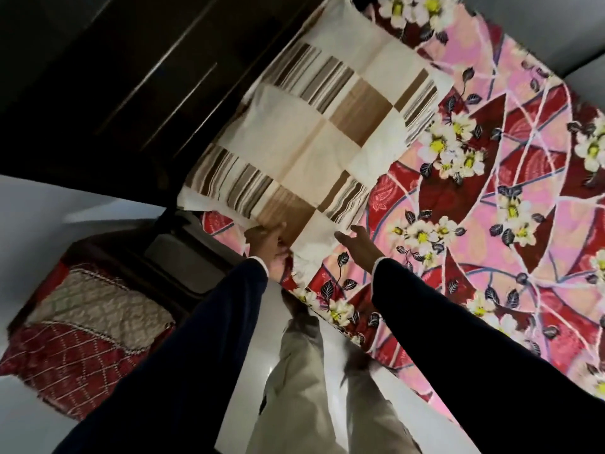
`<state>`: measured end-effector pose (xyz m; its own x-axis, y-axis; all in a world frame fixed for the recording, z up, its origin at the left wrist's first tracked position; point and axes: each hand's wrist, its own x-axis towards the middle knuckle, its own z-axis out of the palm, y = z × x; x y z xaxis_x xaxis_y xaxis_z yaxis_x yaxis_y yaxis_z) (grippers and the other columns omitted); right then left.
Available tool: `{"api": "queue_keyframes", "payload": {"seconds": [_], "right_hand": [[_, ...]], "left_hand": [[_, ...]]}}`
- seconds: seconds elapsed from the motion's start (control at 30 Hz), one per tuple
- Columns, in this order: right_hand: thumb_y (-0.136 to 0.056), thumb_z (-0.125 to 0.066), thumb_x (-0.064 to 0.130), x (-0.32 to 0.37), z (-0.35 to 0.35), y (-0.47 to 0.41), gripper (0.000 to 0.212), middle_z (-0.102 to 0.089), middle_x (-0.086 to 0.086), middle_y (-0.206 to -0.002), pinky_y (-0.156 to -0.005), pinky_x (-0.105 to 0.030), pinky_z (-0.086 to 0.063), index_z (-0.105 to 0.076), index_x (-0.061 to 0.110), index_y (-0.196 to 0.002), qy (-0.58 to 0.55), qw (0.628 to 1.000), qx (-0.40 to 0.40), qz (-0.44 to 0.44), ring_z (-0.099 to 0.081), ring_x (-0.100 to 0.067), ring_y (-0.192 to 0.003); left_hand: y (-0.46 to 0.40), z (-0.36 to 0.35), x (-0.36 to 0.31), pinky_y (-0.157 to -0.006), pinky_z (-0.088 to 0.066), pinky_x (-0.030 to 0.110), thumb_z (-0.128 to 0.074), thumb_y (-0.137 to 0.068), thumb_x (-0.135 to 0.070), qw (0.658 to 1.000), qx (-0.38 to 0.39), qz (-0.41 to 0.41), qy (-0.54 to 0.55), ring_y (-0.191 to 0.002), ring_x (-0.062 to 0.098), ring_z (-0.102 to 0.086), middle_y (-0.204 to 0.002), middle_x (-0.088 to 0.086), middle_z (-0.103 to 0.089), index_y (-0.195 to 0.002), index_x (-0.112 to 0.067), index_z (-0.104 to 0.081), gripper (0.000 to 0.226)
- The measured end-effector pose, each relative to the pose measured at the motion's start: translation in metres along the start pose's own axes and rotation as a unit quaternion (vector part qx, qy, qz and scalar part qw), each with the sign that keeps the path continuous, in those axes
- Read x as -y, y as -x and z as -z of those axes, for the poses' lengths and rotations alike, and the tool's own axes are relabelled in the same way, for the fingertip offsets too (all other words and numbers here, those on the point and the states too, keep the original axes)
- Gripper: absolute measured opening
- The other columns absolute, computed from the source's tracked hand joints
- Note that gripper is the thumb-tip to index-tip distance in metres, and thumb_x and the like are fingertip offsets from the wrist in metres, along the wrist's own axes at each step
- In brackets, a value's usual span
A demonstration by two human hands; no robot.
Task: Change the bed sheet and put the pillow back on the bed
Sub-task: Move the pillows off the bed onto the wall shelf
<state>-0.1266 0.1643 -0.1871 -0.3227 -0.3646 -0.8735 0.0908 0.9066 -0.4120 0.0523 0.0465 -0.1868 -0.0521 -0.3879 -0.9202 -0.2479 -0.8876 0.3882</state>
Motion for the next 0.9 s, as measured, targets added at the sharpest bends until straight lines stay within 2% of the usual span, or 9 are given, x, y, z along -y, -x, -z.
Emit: {"api": "queue_keyframes", "payload": {"seconds": [0.1, 0.23, 0.33, 0.43, 0.5, 0.63, 0.7, 0.8, 0.9], "right_hand": [[-0.095, -0.054, 0.059, -0.001, -0.012, 0.002, 0.076, -0.052, -0.016, -0.136, -0.082, -0.036, -0.046, -0.026, 0.017, -0.152, -0.112, 0.993, 0.007, -0.039, -0.056, -0.027, -0.099], [-0.075, -0.059, 0.080, 0.013, -0.007, 0.011, 0.094, -0.062, -0.017, -0.130, -0.094, -0.048, -0.052, -0.041, 0.022, -0.147, -0.300, 0.952, 0.049, -0.038, -0.062, -0.035, -0.115], [-0.070, -0.066, 0.081, 0.036, 0.012, 0.015, 0.094, -0.069, -0.015, -0.124, -0.099, -0.050, -0.053, -0.055, 0.019, -0.140, -0.426, 0.901, 0.086, 0.008, -0.066, -0.034, -0.114], [-0.081, -0.070, 0.062, 0.061, 0.047, 0.025, 0.071, -0.069, -0.013, -0.126, -0.098, -0.044, -0.054, -0.064, 0.015, -0.133, -0.487, 0.867, 0.074, 0.070, -0.068, -0.028, -0.112], [-0.086, -0.075, 0.039, 0.069, 0.063, 0.031, 0.057, -0.072, -0.015, -0.116, -0.088, -0.043, -0.058, -0.064, 0.005, -0.131, -0.484, 0.870, 0.040, 0.087, -0.072, -0.029, -0.098], [-0.086, -0.071, -0.001, 0.057, 0.079, 0.056, 0.031, -0.074, -0.012, -0.096, -0.078, -0.040, -0.060, -0.065, 0.000, -0.117, -0.430, 0.892, -0.065, 0.126, -0.073, -0.024, -0.082], [-0.083, -0.072, -0.006, 0.051, 0.087, 0.075, 0.038, -0.073, -0.013, -0.104, -0.082, -0.038, -0.060, -0.063, 0.003, -0.119, -0.410, 0.894, -0.086, 0.156, -0.072, -0.024, -0.088], [-0.080, -0.076, -0.006, 0.032, 0.107, 0.113, 0.044, -0.075, -0.011, -0.106, -0.082, -0.037, -0.060, -0.064, 0.005, -0.120, -0.370, 0.902, -0.112, 0.193, -0.072, -0.024, -0.092], [-0.081, -0.072, -0.011, 0.001, 0.126, 0.160, 0.032, -0.077, 0.005, -0.084, -0.073, -0.025, -0.056, -0.066, 0.010, -0.104, -0.324, 0.912, -0.117, 0.223, -0.072, -0.009, -0.077]], "left_hand": [[-0.002, -0.007, -0.009, -0.057, -0.061, 0.037, -0.074, -0.087, -0.009, 0.997, -0.016, -0.052, 0.059, -0.075, 0.030, -0.071, -0.106, 0.021, -0.070, -0.120, 0.003, -0.058, 0.039], [0.015, -0.002, -0.032, -0.069, -0.061, 0.040, -0.072, -0.086, 0.000, 0.994, 0.042, -0.092, 0.041, -0.098, 0.035, -0.072, -0.115, 0.020, -0.071, -0.122, 0.003, -0.060, 0.038], [0.059, 0.007, -0.054, -0.079, -0.060, 0.035, -0.065, -0.092, 0.002, 0.973, 0.172, -0.142, -0.056, -0.106, 0.027, -0.070, -0.120, 0.016, -0.070, -0.128, -0.003, -0.057, 0.037], [0.100, 0.023, -0.067, -0.067, -0.056, 0.030, -0.066, -0.090, -0.003, 0.925, 0.270, -0.200, -0.180, -0.085, 0.024, -0.069, -0.098, 0.011, -0.074, -0.117, -0.007, -0.060, 0.027], [0.120, 0.033, -0.074, -0.069, -0.054, 0.038, -0.070, -0.089, -0.006, 0.896, 0.268, -0.221, -0.278, -0.080, 0.040, -0.067, -0.095, 0.025, -0.071, -0.115, 0.001, -0.062, 0.028], [0.140, 0.049, -0.080, -0.063, -0.051, 0.029, -0.075, -0.088, -0.042, 0.794, 0.095, -0.292, -0.524, -0.065, 0.021, -0.070, -0.065, 0.009, -0.073, -0.071, -0.011, -0.076, 0.035], [0.153, 0.051, -0.081, -0.055, -0.049, 0.028, -0.064, -0.096, -0.042, 0.822, 0.103, -0.274, -0.488, -0.054, 0.027, -0.067, -0.059, 0.009, -0.071, -0.062, -0.008, -0.073, 0.048], [0.167, 0.038, -0.081, -0.044, -0.044, 0.026, -0.048, -0.106, -0.029, 0.895, 0.100, -0.268, -0.341, -0.044, 0.025, -0.061, -0.065, 0.019, -0.070, -0.077, 0.007, -0.070, 0.051], [0.159, 0.013, -0.080, -0.054, -0.046, 0.027, -0.046, -0.105, -0.028, 0.909, 0.067, -0.296, -0.285, -0.064, 0.019, -0.067, -0.083, 0.012, -0.072, -0.097, -0.002, -0.069, 0.036]]}}
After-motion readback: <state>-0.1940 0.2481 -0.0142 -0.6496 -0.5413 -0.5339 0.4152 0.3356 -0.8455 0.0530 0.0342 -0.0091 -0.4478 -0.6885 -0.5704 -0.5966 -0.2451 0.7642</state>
